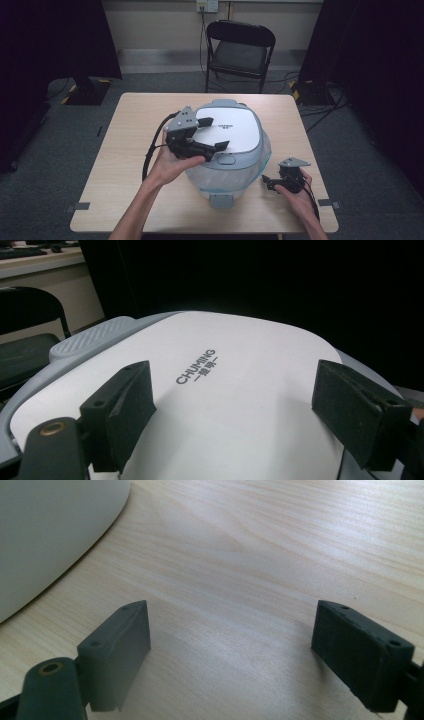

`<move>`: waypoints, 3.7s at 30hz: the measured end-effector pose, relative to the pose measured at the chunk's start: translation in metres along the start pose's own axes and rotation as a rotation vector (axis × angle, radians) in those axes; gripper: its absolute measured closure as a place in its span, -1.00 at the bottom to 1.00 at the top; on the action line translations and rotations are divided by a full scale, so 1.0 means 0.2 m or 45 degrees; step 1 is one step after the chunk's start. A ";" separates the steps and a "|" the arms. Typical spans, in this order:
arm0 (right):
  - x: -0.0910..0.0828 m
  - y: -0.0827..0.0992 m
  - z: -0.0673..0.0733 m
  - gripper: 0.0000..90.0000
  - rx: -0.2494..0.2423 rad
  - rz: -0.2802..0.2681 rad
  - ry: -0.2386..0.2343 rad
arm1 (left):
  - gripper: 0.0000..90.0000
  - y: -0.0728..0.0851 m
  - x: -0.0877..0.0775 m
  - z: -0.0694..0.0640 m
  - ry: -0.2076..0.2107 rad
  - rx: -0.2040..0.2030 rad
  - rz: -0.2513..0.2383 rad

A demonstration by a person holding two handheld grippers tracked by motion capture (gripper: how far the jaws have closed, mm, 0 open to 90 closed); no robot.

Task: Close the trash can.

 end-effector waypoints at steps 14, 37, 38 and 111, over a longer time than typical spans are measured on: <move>0.00 0.00 0.00 -0.67 0.000 0.000 0.000 | -0.63 0.00 0.00 -0.02 -0.028 0.014 -0.003; 0.00 0.00 0.00 -0.67 0.000 0.001 0.003 | -0.59 -0.01 -0.01 0.02 -0.035 -0.006 0.041; 0.00 0.00 0.00 -0.67 0.000 0.001 0.002 | -0.60 -0.01 -0.02 0.03 -0.028 -0.016 0.032; 0.00 0.00 0.00 -0.68 0.000 0.001 0.002 | -0.63 1.28 -0.54 0.45 -0.768 -0.432 0.518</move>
Point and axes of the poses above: each handheld gripper's, and its own axes: x roughly forward along the jaws, y roughly out of its underside, z roughly to its left, the point moved 2 cm from there along x, roughly forward along the jaws, and after that the axes turned 2 degrees about -x, right-handed, at the moved point
